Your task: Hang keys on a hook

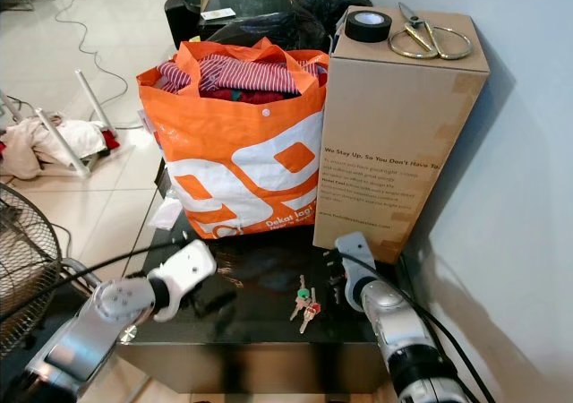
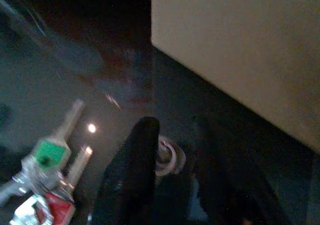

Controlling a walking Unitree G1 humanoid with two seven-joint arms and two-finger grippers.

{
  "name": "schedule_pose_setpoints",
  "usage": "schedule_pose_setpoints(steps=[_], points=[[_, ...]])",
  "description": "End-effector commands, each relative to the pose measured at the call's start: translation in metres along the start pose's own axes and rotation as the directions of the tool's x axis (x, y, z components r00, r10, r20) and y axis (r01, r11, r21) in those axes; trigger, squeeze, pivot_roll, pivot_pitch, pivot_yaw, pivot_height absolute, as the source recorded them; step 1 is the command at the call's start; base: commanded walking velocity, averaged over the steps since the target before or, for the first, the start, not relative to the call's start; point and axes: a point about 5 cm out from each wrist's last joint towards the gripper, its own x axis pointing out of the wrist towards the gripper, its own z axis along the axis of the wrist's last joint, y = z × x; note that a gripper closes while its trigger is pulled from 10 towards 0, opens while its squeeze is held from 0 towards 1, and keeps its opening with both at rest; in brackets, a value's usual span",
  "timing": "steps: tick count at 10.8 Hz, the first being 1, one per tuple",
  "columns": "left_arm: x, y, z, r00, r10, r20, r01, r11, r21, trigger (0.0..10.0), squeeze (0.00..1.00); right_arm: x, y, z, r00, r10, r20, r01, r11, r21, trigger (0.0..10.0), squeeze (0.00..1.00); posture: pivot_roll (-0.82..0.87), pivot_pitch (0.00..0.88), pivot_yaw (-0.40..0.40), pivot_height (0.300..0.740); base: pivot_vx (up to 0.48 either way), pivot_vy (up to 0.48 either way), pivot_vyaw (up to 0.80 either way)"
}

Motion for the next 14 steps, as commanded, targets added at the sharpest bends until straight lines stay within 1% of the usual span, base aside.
schedule_pose_setpoints(steps=[1, 3, 5, 6, 8, 9, 11, 12, 14], points=[[-0.003, -0.001, -0.001, 1.000, -0.007, -0.015, 0.007, 1.000, 0.023, 10.0, 0.00, 0.001, -0.001, 0.001, 1.000, -0.006, -0.003, 0.006, 1.000, -0.022, 10.0, 1.00, -0.10, 0.000, 0.043, 0.740, 0.000, 0.000, 0.00], [-0.009, -0.007, -0.003, 1.000, -0.021, -0.020, 0.022, 1.000, 0.018, 10.0, 0.00, 0.001, -0.004, -0.005, 1.000, -0.001, -0.024, 0.001, 1.000, -0.030, 10.0, 1.00, -0.10, 0.000, 0.039, 0.740, 0.000, 0.000, 0.00], [-0.010, -0.010, -0.005, 0.999, -0.033, -0.026, 0.034, 0.999, 0.018, 10.0, 0.00, 0.001, -0.004, -0.012, 0.999, 0.002, -0.043, -0.003, 1.000, -0.016, 10.0, 1.00, -0.10, 0.000, 0.039, 0.740, 0.000, 0.000, 0.00], [-0.010, -0.009, -0.004, 0.999, -0.031, -0.024, 0.032, 0.999, 0.017, 10.0, 0.00, 0.003, 0.000, -0.012, 0.999, 0.017, -0.031, -0.017, 1.000, 0.020, 10.0, 1.00, -0.10, 0.000, 0.037, 0.740, 0.000, 0.000, 0.00], [-0.012, -0.009, -0.004, 0.999, -0.028, -0.024, 0.028, 0.999, 0.015, 10.0, 0.00, 0.007, 0.007, -0.010, 0.999, 0.025, -0.028, -0.024, 0.999, 0.021, 10.0, 1.00, -0.09, 0.000, 0.034, 0.740, 0.000, 0.000, 0.00], [-0.013, -0.009, -0.004, 0.999, -0.028, -0.027, 0.028, 1.000, 0.014, 10.0, 0.00, 0.009, 0.010, -0.008, 0.999, 0.026, -0.026, -0.025, 1.000, 0.018, 10.0, 0.01, -0.08, 0.000, 0.032, 0.740, 0.000, 0.000, 0.00], [-0.015, -0.009, -0.005, 0.999, -0.030, -0.033, 0.030, 0.999, 0.011, 10.0, 0.00, 0.013, 0.016, -0.005, 0.999, 0.034, -0.037, -0.035, 0.999, -0.004, 10.0, 0.00, -0.08, 0.000, 0.032, 0.740, 0.000, 0.000, 0.00], [-0.015, -0.009, -0.005, 0.999, -0.032, -0.035, 0.032, 0.999, 0.010, 10.0, 0.00, 0.014, 0.012, -0.011, 0.995, -0.025, -0.092, 0.021, 0.999, -0.040, 10.0, 0.00, -0.08, 0.000, 0.031, 0.740, 0.000, 0.000, 0.00], [-0.014, -0.010, -0.004, 0.999, -0.033, -0.035, 0.033, 0.999, 0.008, 10.0, 0.00, 0.014, 0.009, -0.018, 0.988, -0.073, -0.138, 0.067, 0.997, -0.050, 10.0, 0.00, -0.08, 0.000, 0.030, 0.740, 0.000, 0.000, 0.00]])
